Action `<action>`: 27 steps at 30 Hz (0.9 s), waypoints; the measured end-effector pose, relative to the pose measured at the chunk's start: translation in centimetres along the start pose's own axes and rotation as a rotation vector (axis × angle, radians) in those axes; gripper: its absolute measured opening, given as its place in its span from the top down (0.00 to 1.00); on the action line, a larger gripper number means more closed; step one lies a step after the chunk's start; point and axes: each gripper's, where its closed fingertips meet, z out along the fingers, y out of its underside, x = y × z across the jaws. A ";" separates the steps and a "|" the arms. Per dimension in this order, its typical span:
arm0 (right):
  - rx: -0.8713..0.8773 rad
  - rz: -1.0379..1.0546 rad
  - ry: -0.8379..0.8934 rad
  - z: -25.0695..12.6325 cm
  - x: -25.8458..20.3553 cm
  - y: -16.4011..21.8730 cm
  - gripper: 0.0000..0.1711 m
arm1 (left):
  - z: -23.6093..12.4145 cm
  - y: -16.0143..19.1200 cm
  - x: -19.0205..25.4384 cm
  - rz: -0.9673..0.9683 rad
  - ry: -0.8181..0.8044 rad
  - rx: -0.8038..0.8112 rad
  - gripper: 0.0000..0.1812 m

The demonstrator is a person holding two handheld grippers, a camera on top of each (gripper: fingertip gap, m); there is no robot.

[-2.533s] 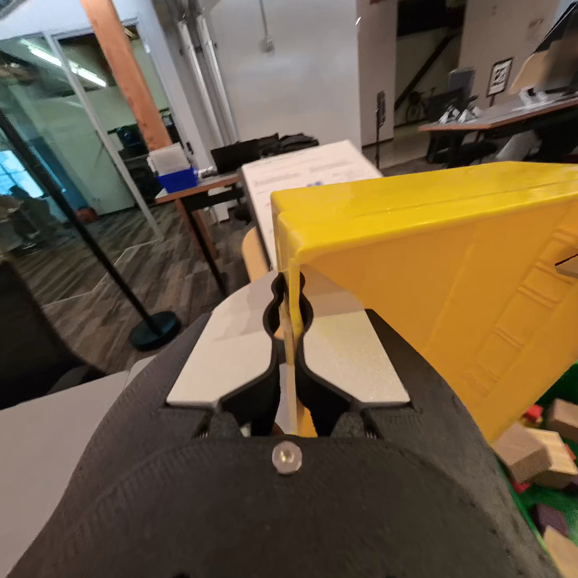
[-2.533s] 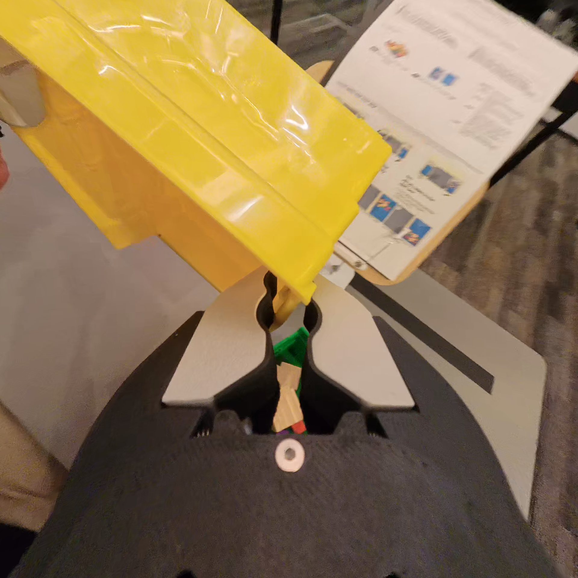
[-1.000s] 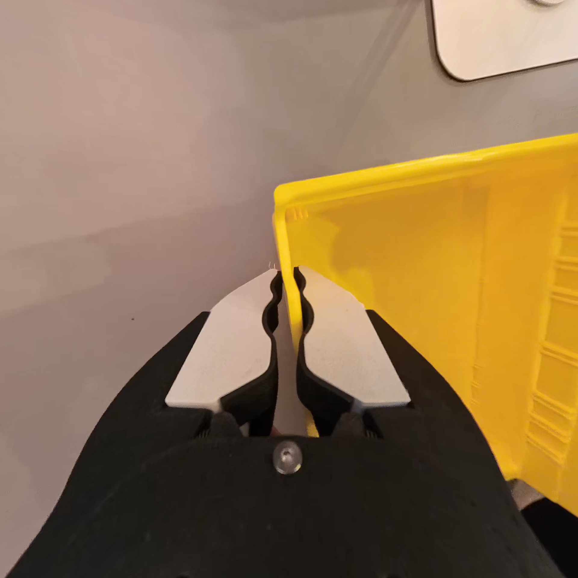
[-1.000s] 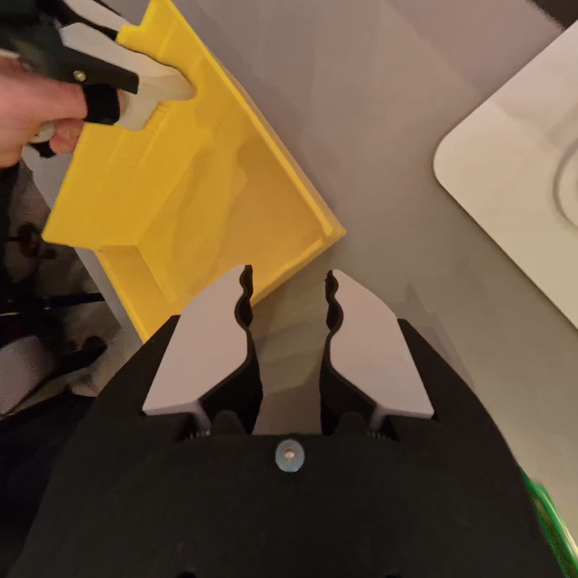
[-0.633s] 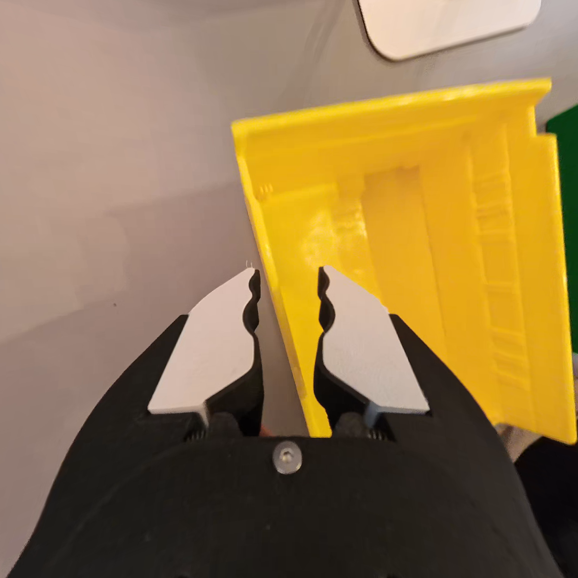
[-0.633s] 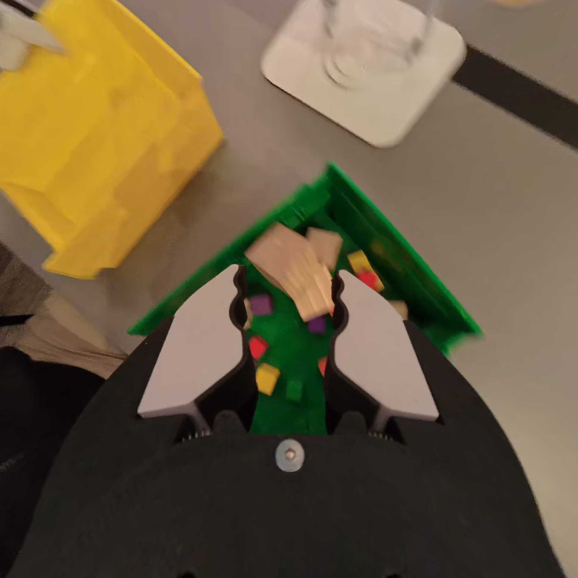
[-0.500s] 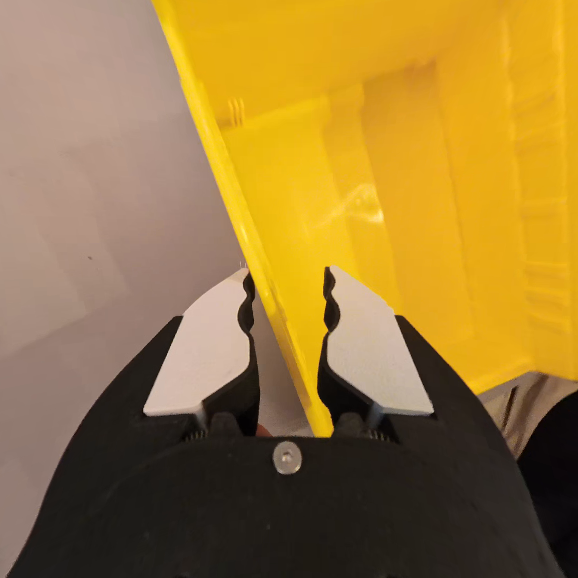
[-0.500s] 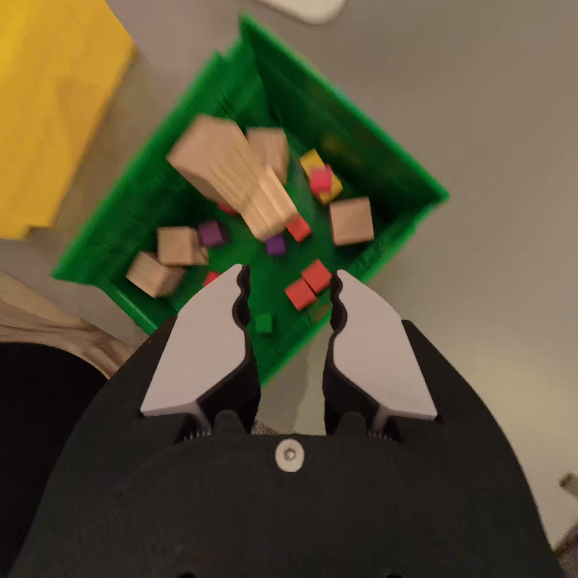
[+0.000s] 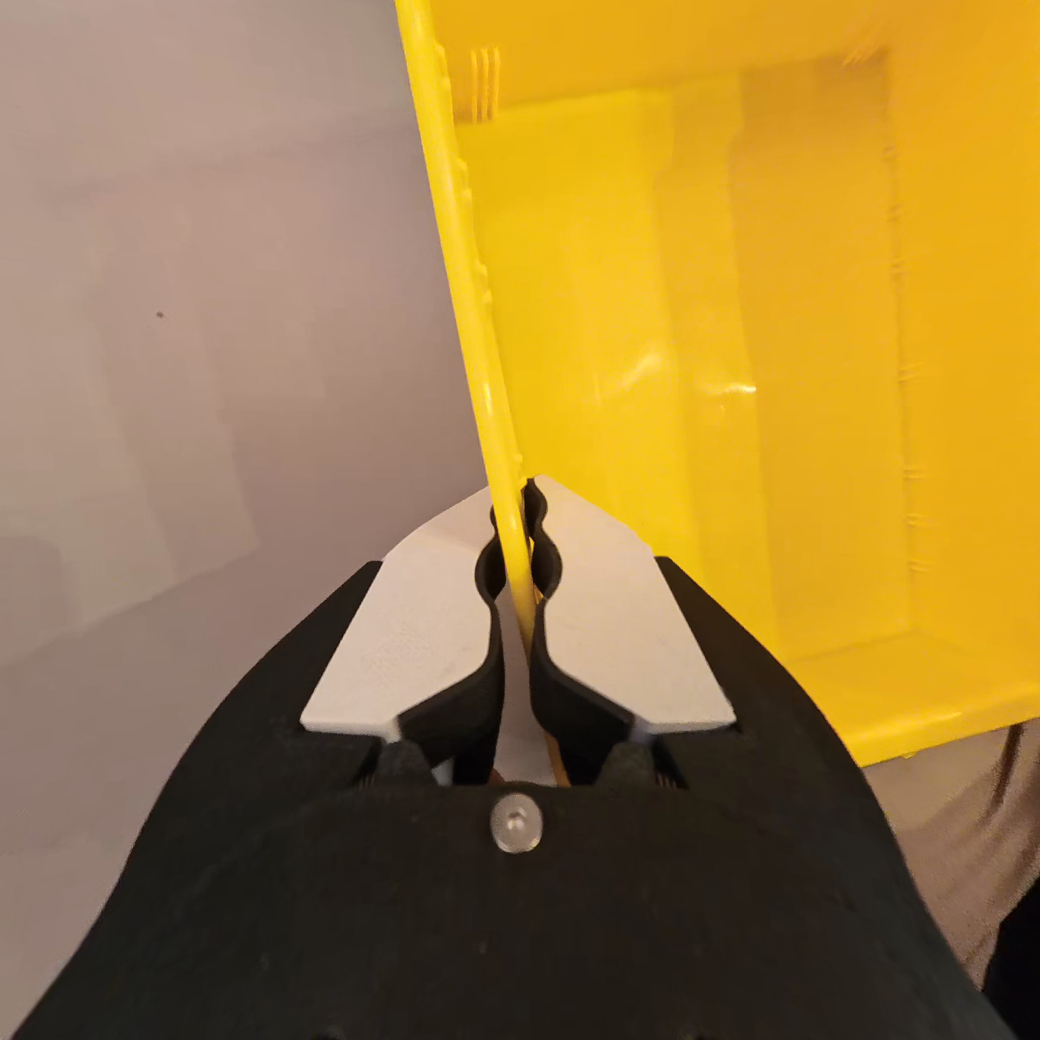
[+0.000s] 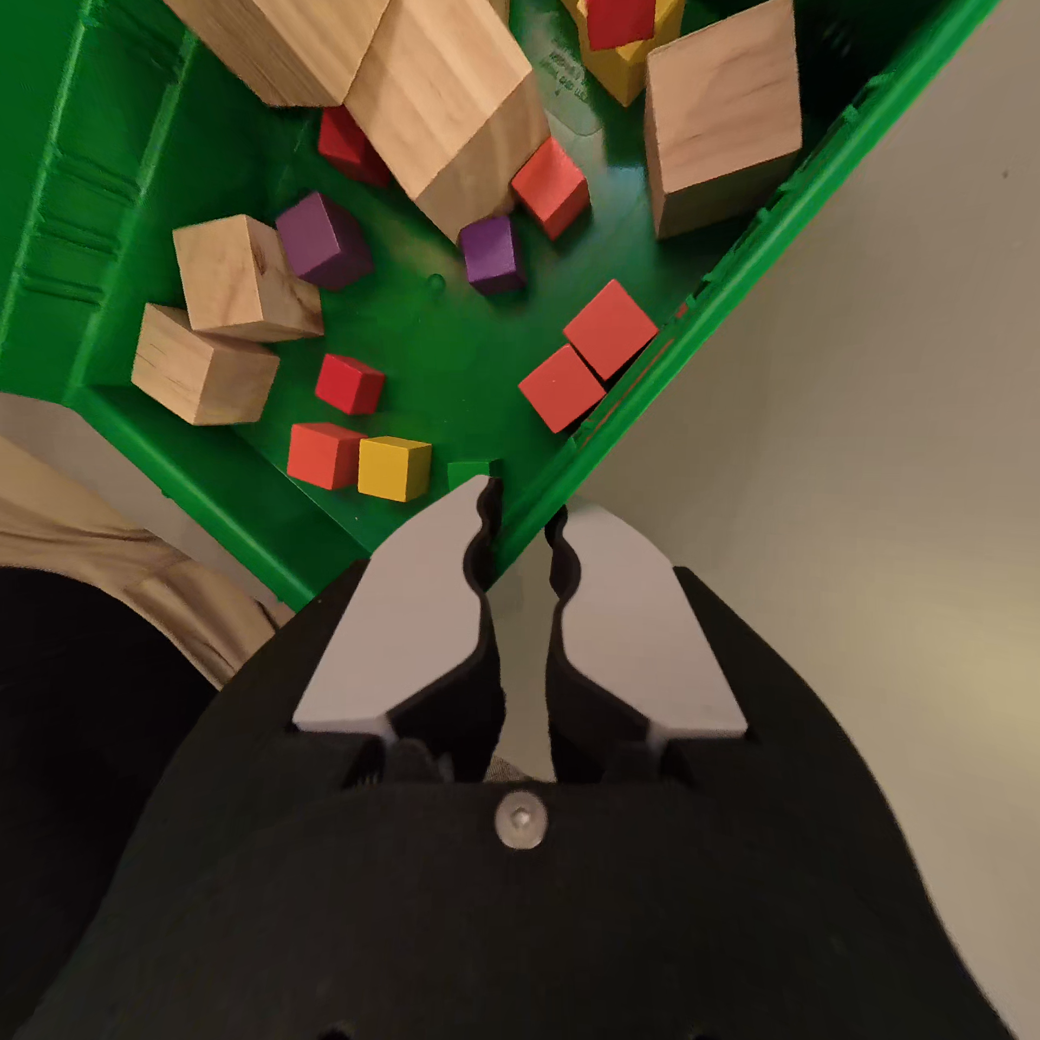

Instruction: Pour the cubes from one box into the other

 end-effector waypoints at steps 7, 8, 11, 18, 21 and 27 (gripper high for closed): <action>0.029 -0.041 -0.089 3.3 -5.2 -5.2 0.95 | -4.3 1.3 -3.1 -0.103 0.012 0.120 0.98; 0.035 -0.046 -0.107 3.8 -6.2 -6.1 0.94 | -5.3 1.2 -3.6 -0.124 0.009 0.149 0.98; 0.062 -0.079 -0.144 5.8 -9.5 -9.2 0.94 | -8.8 0.9 -5.0 -0.187 0.019 0.246 0.98; 0.106 -0.187 -0.306 10.5 -19.4 -15.2 0.89 | -17.5 -2.3 -4.0 -0.193 0.059 0.456 0.98; 0.170 -0.189 -0.432 9.5 -22.3 -16.6 0.83 | -18.8 -4.3 -1.6 -0.146 0.088 0.479 0.98; 0.336 -0.096 -0.511 1.9 -17.3 -16.2 0.76 | -16.7 -9.9 7.6 -0.022 0.229 0.467 0.96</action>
